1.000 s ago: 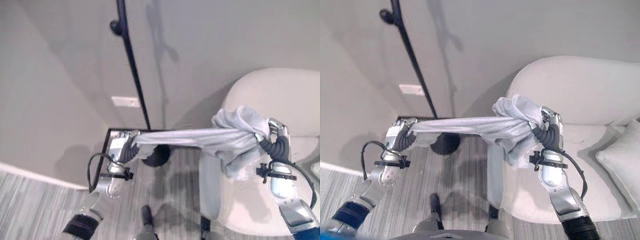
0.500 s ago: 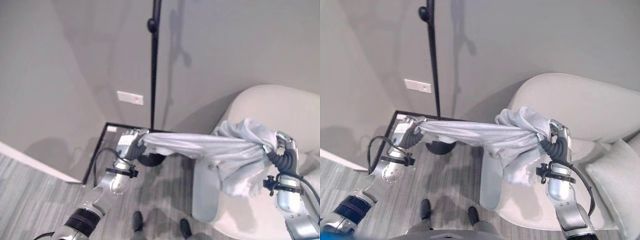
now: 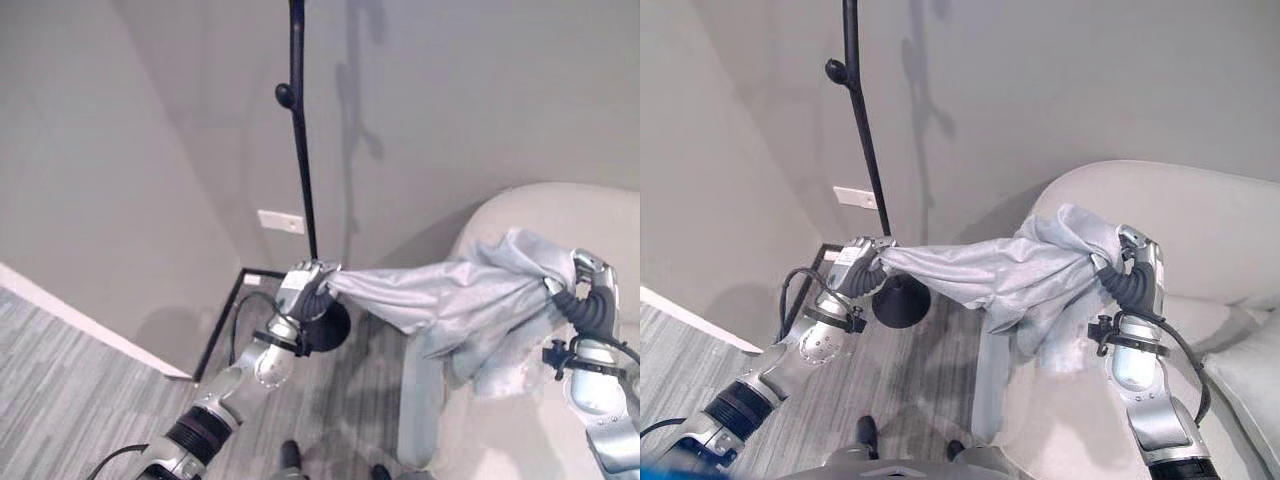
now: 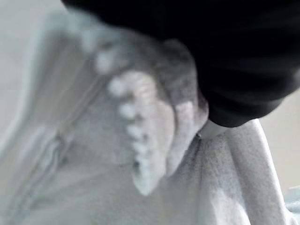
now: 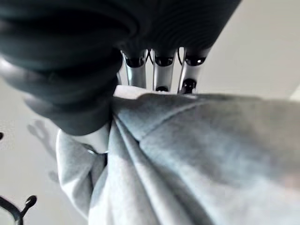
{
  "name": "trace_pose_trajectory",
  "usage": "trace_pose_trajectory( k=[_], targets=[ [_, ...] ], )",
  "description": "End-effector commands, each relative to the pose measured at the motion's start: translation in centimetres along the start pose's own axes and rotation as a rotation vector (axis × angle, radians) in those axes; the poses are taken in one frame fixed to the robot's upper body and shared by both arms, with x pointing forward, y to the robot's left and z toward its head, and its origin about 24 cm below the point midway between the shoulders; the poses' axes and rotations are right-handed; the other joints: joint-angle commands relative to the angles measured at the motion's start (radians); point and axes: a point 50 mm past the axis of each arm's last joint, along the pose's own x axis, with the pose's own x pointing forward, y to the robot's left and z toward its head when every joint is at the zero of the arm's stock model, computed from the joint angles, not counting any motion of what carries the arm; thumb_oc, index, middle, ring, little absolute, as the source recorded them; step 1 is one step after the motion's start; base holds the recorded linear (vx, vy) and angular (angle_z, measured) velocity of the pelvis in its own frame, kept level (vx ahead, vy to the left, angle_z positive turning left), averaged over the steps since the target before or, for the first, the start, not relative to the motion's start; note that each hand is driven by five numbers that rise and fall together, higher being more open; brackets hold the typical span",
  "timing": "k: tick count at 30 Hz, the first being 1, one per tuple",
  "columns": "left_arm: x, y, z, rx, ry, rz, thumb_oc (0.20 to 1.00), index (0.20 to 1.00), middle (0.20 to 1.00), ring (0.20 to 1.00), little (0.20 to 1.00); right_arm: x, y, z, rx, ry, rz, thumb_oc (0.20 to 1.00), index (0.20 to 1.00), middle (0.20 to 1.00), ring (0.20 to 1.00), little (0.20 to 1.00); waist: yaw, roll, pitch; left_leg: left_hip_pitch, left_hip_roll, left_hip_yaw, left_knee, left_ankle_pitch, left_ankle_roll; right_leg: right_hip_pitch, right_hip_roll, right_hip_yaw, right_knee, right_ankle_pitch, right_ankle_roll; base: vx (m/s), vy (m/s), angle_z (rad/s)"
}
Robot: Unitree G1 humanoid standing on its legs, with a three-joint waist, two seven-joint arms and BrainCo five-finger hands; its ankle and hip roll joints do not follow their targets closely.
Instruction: Hang the clothes on the sofa on the clothes rack.
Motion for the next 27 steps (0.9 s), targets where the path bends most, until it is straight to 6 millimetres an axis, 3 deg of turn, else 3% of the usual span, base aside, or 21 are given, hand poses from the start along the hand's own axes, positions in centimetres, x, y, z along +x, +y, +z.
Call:
trace_pose_trajectory(
  k=[1,5,8,12,14,19,21,22,23,27],
  targets=[
    [1.1,0.8,0.7,-0.070,-0.028,0.103,0.200,0.200,0.200,0.200,0.200,1.7,-2.7,1.9,-0.025,-0.127,-0.130,0.200,0.200,0.200,0.200,0.200,-0.032,-0.011,-0.046,0.107,-0.003,-0.018,0.022,-0.177,0.012,0.021,0.019,0.041,-0.118,0.083,0.077,0.18,0.100,0.29],
    [1.1,0.7,0.8,-0.060,-0.035,0.108,0.200,0.200,0.200,0.200,0.200,2.1,-2.7,2.0,-0.037,-0.145,-0.137,0.200,0.200,0.200,0.200,0.200,-0.016,0.008,-0.039,0.050,0.037,-0.122,-0.174,-0.050,-0.030,0.023,-0.003,0.059,-0.122,0.053,0.082,0.16,0.135,0.12],
    [1.0,0.7,0.4,-0.060,-0.020,0.128,0.200,0.200,0.200,0.200,0.200,2.4,-2.4,1.9,-0.032,-0.141,-0.140,0.200,0.200,0.200,0.200,0.200,0.015,0.009,-0.024,-0.015,0.068,-0.156,-0.268,-0.019,-0.050,0.049,-0.027,0.071,-0.132,0.030,0.092,0.21,0.143,-0.38],
    [0.3,0.9,-0.2,-0.059,0.013,0.152,0.200,0.200,0.200,0.200,0.200,2.8,-1.5,2.2,-0.014,-0.150,-0.124,0.200,0.200,0.200,0.200,0.200,0.047,0.013,-0.018,-0.056,0.086,-0.145,-0.275,-0.021,-0.062,0.081,-0.059,0.097,-0.165,0.022,0.109,0.24,0.235,-0.63],
    [-0.5,1.2,-0.6,-0.029,0.016,0.147,0.200,0.200,0.200,0.200,0.200,2.8,-0.6,2.8,0.011,-0.170,-0.094,0.200,0.200,0.200,0.200,0.200,0.075,0.029,-0.018,-0.039,0.092,-0.077,-0.261,0.007,-0.067,0.107,-0.114,0.121,-0.202,0.033,0.136,0.35,0.447,-0.56],
    [-0.8,2.5,-1.5,0.068,-0.002,0.124,0.200,0.200,0.200,0.200,0.200,2.4,0.5,2.6,0.022,-0.143,-0.069,0.200,0.200,0.200,0.200,0.200,0.072,0.005,-0.037,-0.028,0.059,0.017,-0.230,-0.022,-0.053,0.047,-0.211,0.087,-0.261,0.154,0.213,0.23,0.274,-0.64],
    [-0.9,2.7,-1.6,0.078,0.002,0.126,0.200,0.200,0.200,0.200,0.200,2.4,0.6,2.6,0.024,-0.141,-0.068,0.200,0.200,0.200,0.200,0.200,0.069,-0.001,-0.039,-0.029,0.049,0.027,-0.219,-0.036,-0.049,0.039,-0.226,0.085,-0.264,0.179,0.224,0.14,0.198,-0.19],
    [-1.0,3.3,-2.1,0.113,0.009,0.136,0.200,0.200,0.200,0.200,0.200,2.4,0.8,2.6,0.022,-0.136,-0.066,0.200,0.200,0.200,0.200,0.200,0.069,-0.007,-0.040,-0.036,0.030,0.047,-0.198,-0.058,-0.030,0.011,-0.256,0.081,-0.263,0.258,0.245,0.13,0.241,-0.10],
    [-1.1,3.5,-2.3,0.131,0.007,0.135,0.200,0.200,0.200,0.200,0.200,2.4,0.9,2.6,0.026,-0.138,-0.066,0.200,0.200,0.200,0.200,0.200,0.066,-0.012,-0.045,-0.042,0.023,0.055,-0.194,-0.069,-0.019,-0.005,-0.270,0.083,-0.263,0.302,0.253,0.17,0.304,-0.08],
    [-0.9,5.0,-2.7,0.196,-0.001,0.160,0.200,0.200,0.200,0.200,0.200,2.8,1.2,3.3,0.036,-0.164,-0.082,0.200,0.200,0.200,0.200,0.200,0.062,0.008,-0.043,-0.036,0.006,0.074,-0.193,-0.099,0.020,-0.058,-0.312,0.057,-0.204,0.435,0.245,0.09,0.141,-0.22]
  ],
)
